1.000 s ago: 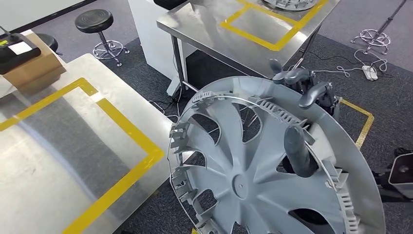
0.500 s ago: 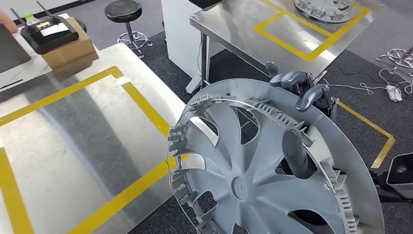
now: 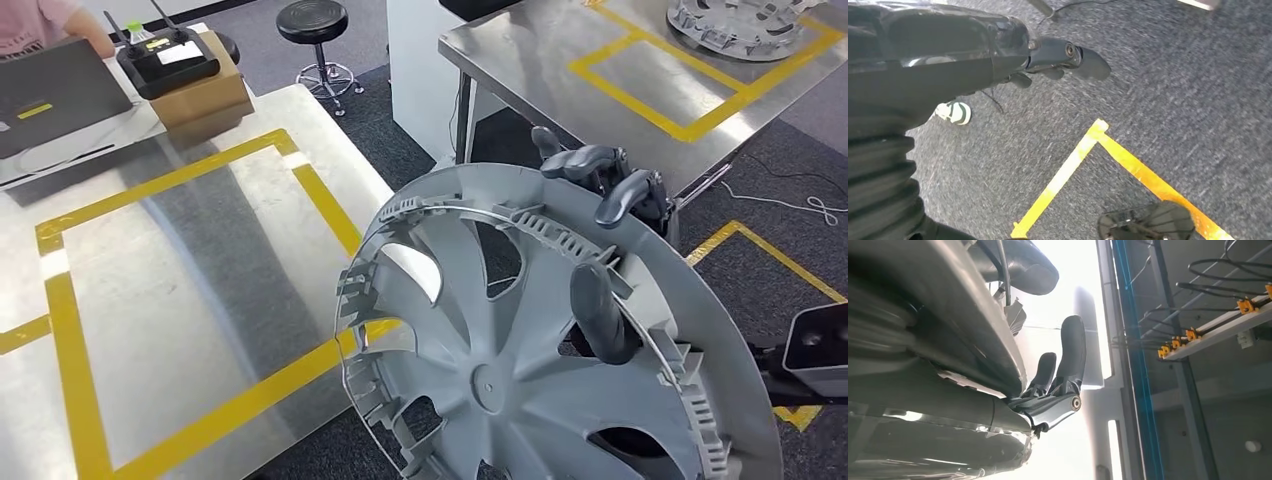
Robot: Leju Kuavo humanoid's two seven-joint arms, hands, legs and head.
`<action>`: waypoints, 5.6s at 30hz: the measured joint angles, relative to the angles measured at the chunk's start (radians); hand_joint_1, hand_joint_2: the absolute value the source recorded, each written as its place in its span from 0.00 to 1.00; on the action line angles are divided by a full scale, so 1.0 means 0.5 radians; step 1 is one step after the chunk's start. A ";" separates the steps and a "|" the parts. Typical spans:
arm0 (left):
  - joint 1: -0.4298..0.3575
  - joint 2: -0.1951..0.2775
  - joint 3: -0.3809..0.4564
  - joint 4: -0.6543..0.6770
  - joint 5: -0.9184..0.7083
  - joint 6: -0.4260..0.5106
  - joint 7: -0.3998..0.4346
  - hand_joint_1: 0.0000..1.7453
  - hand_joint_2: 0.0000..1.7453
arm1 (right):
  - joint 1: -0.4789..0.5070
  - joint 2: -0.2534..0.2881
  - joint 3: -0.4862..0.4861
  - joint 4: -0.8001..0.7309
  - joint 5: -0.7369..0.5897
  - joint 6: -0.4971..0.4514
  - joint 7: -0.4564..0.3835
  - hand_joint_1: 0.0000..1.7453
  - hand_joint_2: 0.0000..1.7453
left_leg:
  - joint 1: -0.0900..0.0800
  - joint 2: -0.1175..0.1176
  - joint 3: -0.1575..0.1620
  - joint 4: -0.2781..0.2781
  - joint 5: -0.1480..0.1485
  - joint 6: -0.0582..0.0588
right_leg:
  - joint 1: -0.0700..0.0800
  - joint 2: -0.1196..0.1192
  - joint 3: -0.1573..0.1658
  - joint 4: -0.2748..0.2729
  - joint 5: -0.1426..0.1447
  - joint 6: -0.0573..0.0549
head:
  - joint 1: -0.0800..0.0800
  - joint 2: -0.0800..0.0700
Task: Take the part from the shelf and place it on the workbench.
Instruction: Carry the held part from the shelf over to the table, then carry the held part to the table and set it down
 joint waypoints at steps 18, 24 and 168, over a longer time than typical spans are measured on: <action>-0.004 0.020 0.000 -0.001 -0.017 -0.009 0.002 0.00 1.00 | 0.027 0.000 0.011 0.053 -0.003 0.019 0.022 1.00 1.00 | -0.014 -0.049 0.218 -0.416 0.217 0.089 | -0.008 0.025 -0.233 0.580 -0.253 0.072 | 0.060 0.000; -0.002 -0.006 0.000 -0.002 -0.022 -0.013 0.001 0.00 1.00 | 0.022 -0.003 0.009 0.057 -0.005 0.017 0.034 1.00 1.00 | -0.001 -0.164 0.199 -0.428 0.246 0.060 | 0.042 0.132 -0.044 0.096 -0.037 -0.048 | 0.071 0.000; -0.172 -0.595 -0.325 0.001 -0.548 -0.480 0.091 0.00 1.00 | -0.945 1.308 1.807 3.059 2.658 0.033 0.489 1.00 1.00 | -0.020 -0.086 0.275 -0.502 0.243 0.092 | 0.029 0.154 0.035 -0.004 -0.030 0.024 | 0.059 0.000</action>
